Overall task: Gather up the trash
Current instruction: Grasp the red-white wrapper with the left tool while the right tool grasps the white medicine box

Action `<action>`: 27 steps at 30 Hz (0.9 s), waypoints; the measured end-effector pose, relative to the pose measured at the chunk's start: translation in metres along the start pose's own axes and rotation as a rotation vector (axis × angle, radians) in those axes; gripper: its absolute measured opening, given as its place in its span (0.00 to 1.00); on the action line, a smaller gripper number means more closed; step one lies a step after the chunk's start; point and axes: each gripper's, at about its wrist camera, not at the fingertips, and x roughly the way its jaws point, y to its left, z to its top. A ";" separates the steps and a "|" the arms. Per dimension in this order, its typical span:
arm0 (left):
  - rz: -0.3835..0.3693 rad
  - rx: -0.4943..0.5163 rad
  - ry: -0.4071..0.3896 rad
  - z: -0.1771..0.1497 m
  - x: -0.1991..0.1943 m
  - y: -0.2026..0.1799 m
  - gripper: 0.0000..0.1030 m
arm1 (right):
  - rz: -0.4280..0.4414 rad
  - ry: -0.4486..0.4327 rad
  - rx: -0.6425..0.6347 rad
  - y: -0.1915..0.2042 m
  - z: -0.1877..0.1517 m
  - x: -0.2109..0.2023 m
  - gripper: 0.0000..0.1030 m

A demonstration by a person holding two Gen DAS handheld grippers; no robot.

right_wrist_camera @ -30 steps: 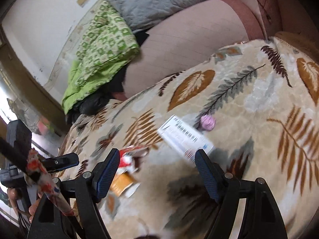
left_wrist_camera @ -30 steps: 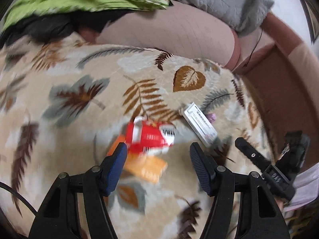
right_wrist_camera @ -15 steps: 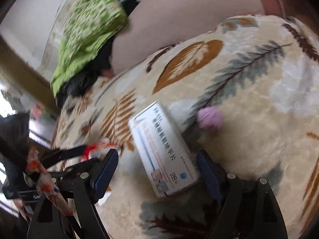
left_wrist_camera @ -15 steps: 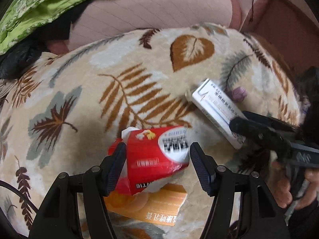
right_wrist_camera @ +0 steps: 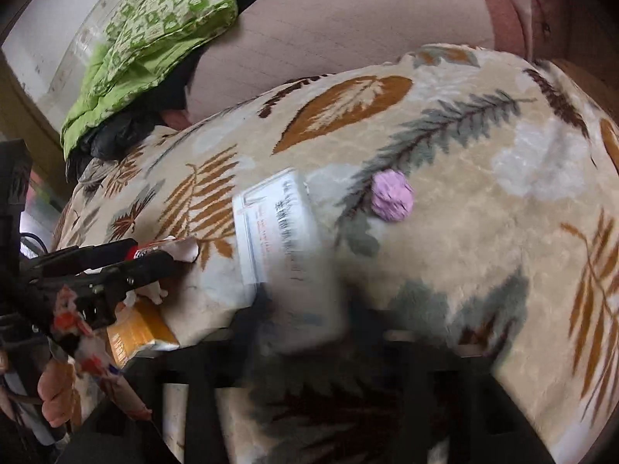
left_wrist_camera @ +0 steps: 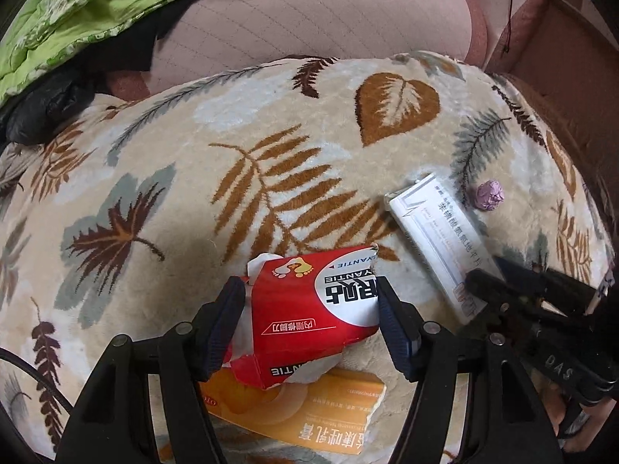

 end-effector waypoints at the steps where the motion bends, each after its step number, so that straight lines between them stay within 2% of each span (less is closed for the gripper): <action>1: -0.016 -0.003 -0.005 0.000 -0.002 0.001 0.59 | 0.022 -0.004 0.022 -0.002 -0.002 -0.004 0.30; 2: -0.028 -0.009 -0.011 0.000 -0.005 0.003 0.58 | 0.045 -0.009 0.038 -0.003 -0.004 -0.008 0.25; 4: -0.060 -0.048 -0.011 0.000 -0.010 0.010 0.58 | 0.045 -0.016 0.040 -0.002 -0.007 -0.014 0.24; 6: -0.101 -0.082 -0.005 0.000 -0.012 0.016 0.58 | 0.059 -0.013 0.033 0.002 -0.009 -0.015 0.29; 7: -0.111 -0.094 -0.006 -0.001 -0.013 0.020 0.58 | 0.065 -0.004 0.042 0.002 -0.008 -0.014 0.39; 8: -0.126 -0.105 -0.008 -0.002 -0.015 0.023 0.57 | 0.060 -0.004 0.051 0.003 -0.008 -0.014 0.66; 9: -0.141 -0.115 -0.009 -0.003 -0.017 0.026 0.57 | 0.053 -0.018 0.055 0.006 -0.007 -0.014 0.81; 13: -0.224 -0.181 -0.007 -0.004 -0.025 0.041 0.58 | 0.039 -0.007 0.046 0.018 0.000 -0.002 0.81; 16: -0.285 -0.214 -0.003 -0.004 -0.031 0.047 0.57 | -0.045 0.019 0.024 0.030 0.005 0.016 0.81; 17: -0.297 -0.219 -0.006 -0.004 -0.034 0.048 0.57 | -0.087 0.015 0.009 0.035 0.005 0.020 0.78; 19: -0.310 -0.223 -0.018 -0.003 -0.041 0.048 0.57 | -0.185 0.001 -0.024 0.043 0.004 0.022 0.56; 20: -0.311 -0.222 -0.025 -0.003 -0.044 0.048 0.57 | -0.207 0.000 -0.028 0.044 0.003 0.020 0.55; 24: -0.305 -0.196 -0.065 -0.002 -0.061 0.040 0.57 | -0.180 -0.021 0.022 0.035 -0.009 0.004 0.54; 27: -0.328 -0.186 -0.083 -0.005 -0.078 0.034 0.57 | -0.119 -0.068 0.092 0.033 -0.025 -0.031 0.54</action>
